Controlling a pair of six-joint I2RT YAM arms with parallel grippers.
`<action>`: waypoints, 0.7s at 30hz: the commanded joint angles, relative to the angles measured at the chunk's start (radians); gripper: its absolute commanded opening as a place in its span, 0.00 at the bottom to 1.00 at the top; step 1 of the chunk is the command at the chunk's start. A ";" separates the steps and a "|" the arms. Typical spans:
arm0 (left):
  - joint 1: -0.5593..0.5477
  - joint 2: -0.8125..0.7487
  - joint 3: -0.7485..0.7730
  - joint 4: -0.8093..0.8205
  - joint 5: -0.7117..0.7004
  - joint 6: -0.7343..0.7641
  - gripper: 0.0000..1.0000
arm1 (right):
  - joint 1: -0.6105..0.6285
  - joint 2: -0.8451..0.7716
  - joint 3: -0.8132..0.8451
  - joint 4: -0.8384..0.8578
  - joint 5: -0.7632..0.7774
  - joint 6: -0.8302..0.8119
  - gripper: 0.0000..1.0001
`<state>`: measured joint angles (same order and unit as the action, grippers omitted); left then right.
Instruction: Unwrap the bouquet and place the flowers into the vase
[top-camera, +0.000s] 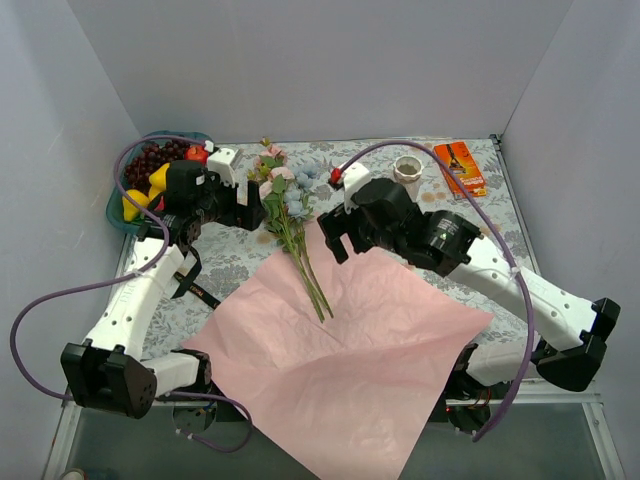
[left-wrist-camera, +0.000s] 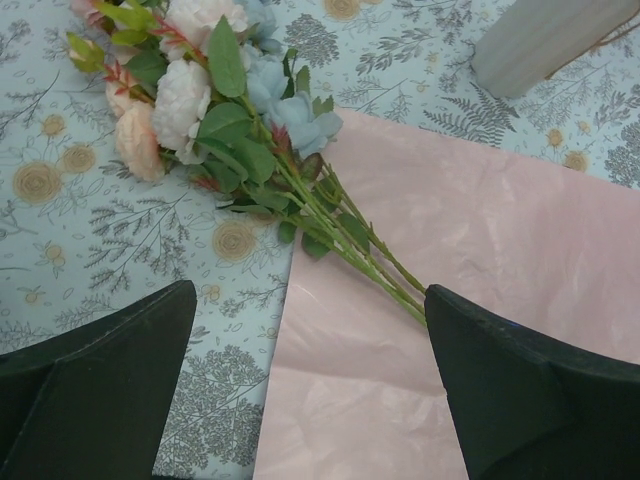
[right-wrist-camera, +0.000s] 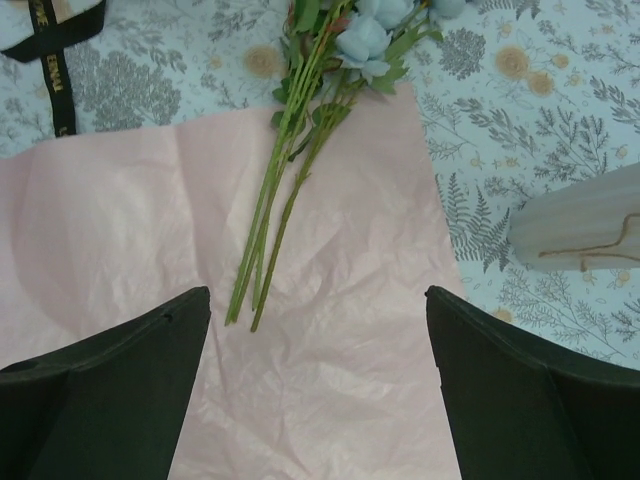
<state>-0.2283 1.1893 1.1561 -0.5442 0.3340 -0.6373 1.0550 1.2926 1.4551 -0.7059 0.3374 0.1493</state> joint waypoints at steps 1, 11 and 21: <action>0.085 0.010 0.022 -0.059 0.057 -0.036 0.98 | -0.124 0.060 0.128 0.062 -0.201 -0.039 0.96; 0.196 0.105 -0.050 -0.053 0.039 -0.038 0.91 | -0.136 0.375 0.119 0.216 -0.224 -0.066 0.66; 0.211 0.095 -0.141 -0.048 -0.036 -0.004 0.92 | -0.105 0.582 0.103 0.354 -0.201 -0.094 0.63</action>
<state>-0.0216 1.3212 1.0290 -0.5991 0.3382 -0.6598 0.9363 1.8641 1.5711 -0.4763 0.1276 0.0742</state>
